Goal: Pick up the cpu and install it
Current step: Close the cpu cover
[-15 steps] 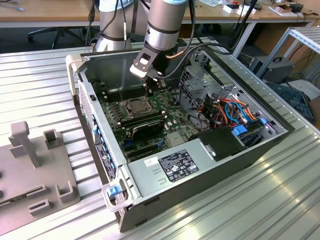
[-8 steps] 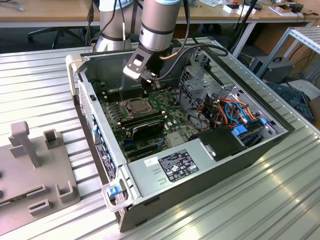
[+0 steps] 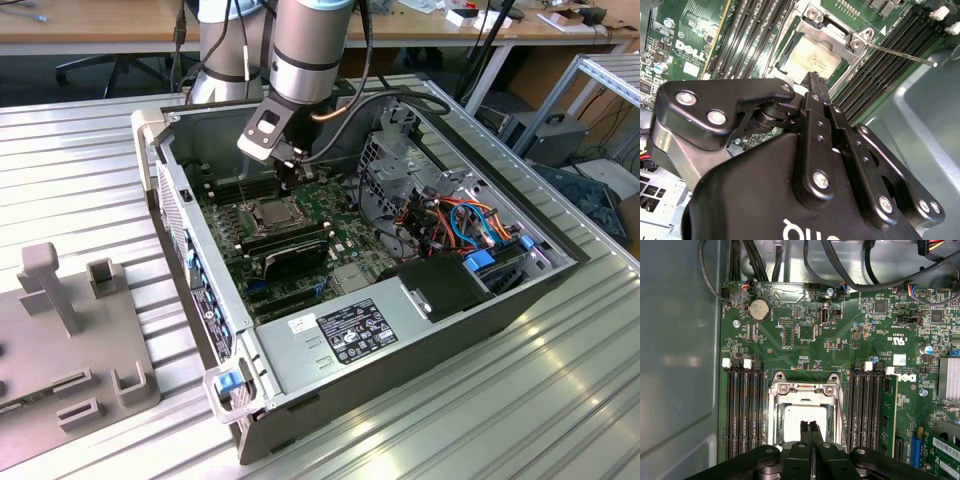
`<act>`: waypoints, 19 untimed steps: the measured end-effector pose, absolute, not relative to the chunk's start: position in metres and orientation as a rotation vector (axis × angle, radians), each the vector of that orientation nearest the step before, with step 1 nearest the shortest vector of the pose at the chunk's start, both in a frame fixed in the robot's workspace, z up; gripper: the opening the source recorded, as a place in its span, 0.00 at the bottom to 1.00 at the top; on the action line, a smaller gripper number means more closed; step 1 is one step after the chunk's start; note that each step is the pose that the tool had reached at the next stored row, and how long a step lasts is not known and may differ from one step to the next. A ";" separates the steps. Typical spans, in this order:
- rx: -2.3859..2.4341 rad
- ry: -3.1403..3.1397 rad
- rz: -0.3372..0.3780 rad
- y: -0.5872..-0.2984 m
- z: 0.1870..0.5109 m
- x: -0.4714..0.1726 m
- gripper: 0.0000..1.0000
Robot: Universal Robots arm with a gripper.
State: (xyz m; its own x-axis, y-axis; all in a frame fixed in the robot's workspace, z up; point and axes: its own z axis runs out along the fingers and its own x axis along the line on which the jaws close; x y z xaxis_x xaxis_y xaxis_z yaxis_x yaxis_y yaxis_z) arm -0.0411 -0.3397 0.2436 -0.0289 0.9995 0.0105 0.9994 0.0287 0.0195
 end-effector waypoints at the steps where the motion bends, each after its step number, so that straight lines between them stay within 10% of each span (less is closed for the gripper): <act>1: 2.185 2.249 0.033 -0.340 0.244 -0.042 0.11; 19: 2.185 2.249 0.033 -0.340 0.242 -0.047 0.11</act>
State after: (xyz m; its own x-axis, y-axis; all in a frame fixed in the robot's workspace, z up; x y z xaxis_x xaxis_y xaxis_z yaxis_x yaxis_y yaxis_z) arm -0.0475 -0.3396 0.2415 -0.0291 0.9995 0.0105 0.9994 0.0289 0.0195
